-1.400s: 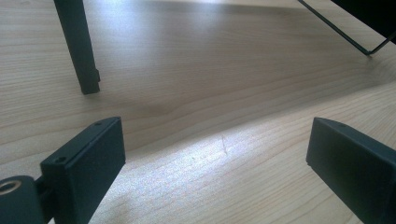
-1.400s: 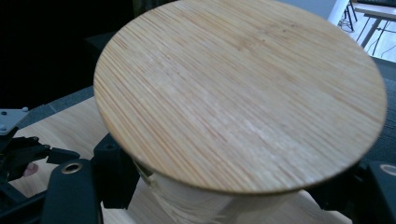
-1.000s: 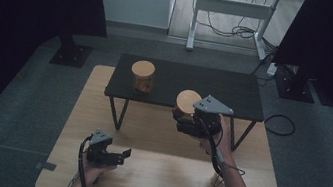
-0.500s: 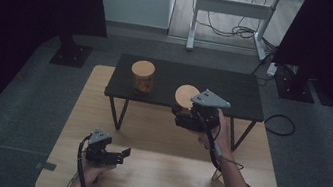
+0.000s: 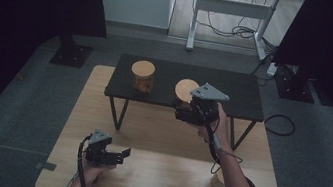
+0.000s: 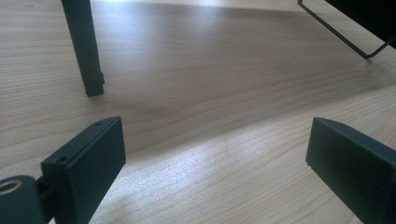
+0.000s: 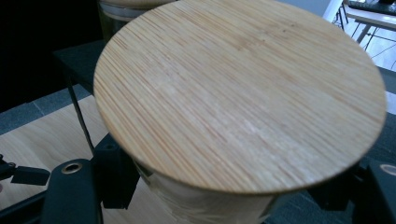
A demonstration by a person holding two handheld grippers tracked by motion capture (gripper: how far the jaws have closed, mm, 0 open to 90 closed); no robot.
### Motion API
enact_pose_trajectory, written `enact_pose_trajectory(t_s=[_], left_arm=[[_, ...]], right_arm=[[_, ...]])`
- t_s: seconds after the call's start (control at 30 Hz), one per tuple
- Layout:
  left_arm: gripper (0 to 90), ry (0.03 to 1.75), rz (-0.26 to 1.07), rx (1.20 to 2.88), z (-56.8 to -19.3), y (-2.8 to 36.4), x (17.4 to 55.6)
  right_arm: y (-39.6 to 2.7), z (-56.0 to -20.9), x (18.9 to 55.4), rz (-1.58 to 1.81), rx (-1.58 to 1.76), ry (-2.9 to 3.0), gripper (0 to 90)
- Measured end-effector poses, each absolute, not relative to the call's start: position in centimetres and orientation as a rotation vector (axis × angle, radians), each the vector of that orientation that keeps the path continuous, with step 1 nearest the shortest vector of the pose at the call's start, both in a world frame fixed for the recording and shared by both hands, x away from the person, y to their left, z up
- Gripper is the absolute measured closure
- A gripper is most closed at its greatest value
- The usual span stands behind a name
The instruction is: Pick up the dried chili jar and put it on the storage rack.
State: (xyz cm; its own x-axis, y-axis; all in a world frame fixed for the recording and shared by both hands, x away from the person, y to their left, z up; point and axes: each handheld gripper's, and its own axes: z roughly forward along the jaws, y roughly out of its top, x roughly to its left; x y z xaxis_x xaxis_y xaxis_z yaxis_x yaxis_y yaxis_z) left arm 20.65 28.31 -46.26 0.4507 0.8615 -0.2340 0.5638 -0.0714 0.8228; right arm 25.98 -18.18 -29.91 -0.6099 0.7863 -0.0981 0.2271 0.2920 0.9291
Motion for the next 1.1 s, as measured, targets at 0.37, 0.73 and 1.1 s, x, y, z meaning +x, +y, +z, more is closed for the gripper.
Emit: enact_pose_trajectory(t_s=[0.37, 0.73, 1.1], left_arm=[[4.3, 1.232, 0.398, 1.76, -46.3, 28.4, 20.8], [4.3, 1.238, 0.399, 1.761, -46.4, 28.4, 20.8], [4.3, 1.238, 0.402, 1.758, -46.4, 28.5, 20.8]], right_arm=[[-18.3, -30.2, 27.7, 1.317, 0.92, 2.005, 24.9], [-18.3, -30.4, 29.1, 1.322, 0.924, 1.994, 24.9], [-18.2, -30.5, 30.0, 1.331, 0.94, 1.986, 24.9]])
